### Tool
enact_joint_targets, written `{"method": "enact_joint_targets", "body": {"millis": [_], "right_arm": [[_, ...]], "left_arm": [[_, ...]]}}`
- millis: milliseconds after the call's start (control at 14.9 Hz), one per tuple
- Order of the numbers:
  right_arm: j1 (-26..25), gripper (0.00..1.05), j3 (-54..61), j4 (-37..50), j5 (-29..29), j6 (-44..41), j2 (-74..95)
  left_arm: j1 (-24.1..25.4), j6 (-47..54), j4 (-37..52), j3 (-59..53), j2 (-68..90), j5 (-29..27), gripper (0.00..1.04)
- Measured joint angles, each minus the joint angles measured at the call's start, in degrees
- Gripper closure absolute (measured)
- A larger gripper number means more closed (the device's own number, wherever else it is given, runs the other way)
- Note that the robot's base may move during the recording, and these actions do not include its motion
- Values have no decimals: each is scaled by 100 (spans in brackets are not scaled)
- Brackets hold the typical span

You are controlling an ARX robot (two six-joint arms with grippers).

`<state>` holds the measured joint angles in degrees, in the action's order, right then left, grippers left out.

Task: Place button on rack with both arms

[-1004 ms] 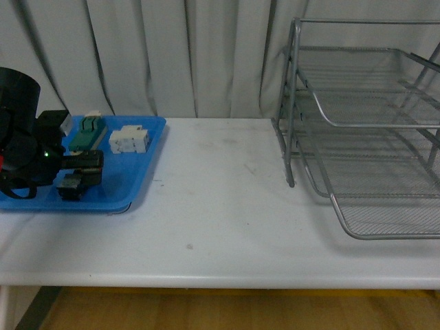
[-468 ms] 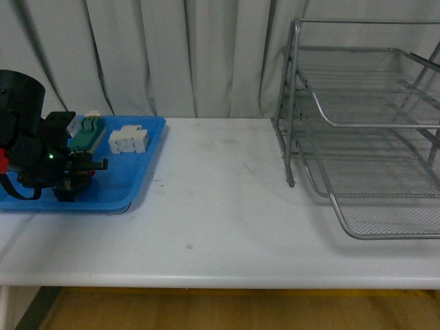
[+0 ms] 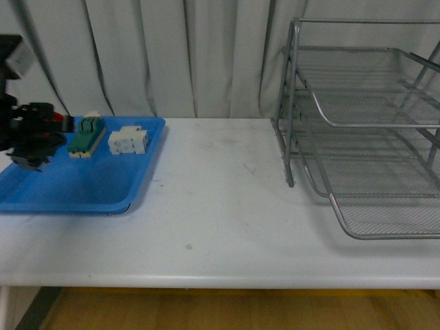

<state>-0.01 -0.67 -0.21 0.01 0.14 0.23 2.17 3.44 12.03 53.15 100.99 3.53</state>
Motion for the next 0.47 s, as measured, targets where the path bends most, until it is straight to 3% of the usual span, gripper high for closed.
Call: {"method": "enact_joint_targets", "body": {"millis": [134,201,468], "right_arm": [[0,6,0,-2,0,0,0],[0,6,0,0,0,0,0],[0,6,0,-17,0,0,0]], "left_arm": [[-48,-4,-269,-1467,-1631,-306,69],[-160,28,-376,-2232,-2509,-739,69],[-247,140,-348,-2529,-3150,-844,69]]}}
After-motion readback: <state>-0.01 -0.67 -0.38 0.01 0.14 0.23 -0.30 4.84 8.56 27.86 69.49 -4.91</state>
